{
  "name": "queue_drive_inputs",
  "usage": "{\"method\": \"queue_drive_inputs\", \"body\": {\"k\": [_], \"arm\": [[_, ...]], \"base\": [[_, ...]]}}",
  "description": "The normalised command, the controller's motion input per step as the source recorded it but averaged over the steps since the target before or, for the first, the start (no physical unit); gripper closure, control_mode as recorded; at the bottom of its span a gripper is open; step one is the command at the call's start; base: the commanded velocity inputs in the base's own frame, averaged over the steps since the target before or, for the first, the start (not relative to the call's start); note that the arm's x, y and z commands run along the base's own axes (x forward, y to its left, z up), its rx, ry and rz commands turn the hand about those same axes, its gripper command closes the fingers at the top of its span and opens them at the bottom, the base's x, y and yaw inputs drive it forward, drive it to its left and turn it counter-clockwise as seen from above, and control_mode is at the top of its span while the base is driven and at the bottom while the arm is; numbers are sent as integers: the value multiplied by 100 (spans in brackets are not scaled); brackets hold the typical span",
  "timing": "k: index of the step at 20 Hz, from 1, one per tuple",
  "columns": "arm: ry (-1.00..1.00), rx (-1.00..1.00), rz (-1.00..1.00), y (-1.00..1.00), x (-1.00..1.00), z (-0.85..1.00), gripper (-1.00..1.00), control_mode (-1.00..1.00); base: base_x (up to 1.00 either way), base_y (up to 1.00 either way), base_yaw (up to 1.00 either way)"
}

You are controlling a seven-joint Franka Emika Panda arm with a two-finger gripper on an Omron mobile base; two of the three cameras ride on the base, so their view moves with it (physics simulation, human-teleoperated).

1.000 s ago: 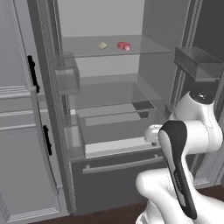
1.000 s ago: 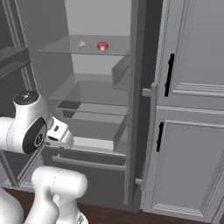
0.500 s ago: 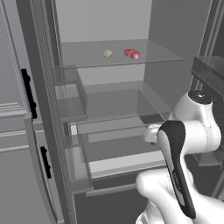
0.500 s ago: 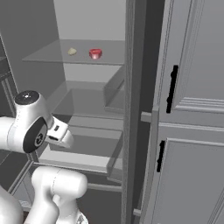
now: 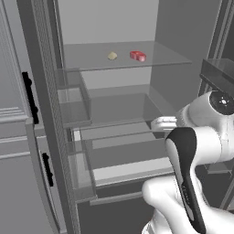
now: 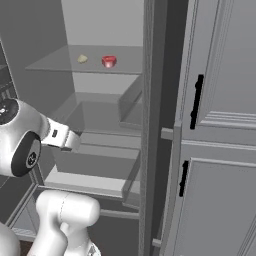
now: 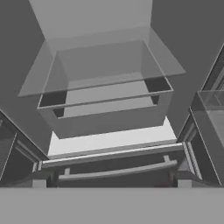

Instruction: Place one garlic and one steak in each tupperware on the nearby counter, to pack two identical lunches.

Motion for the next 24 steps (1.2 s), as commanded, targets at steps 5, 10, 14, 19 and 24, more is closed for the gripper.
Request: {"method": "queue_drive_inputs", "body": {"k": [5,10,14,19,24], "arm": [[-31,0,1,0,9,75,-100,-100],[-32,0,0,0,19,65,-100,-100],[-19,0,0,0,31,64,-100,-100],[-3,0,0,0,29,75,-100,-100],[0,0,0,0,28,38,-100,-100]], "base": [[0,0,0],[0,0,0],[0,0,0],[0,0,0],[0,0,0]]}}
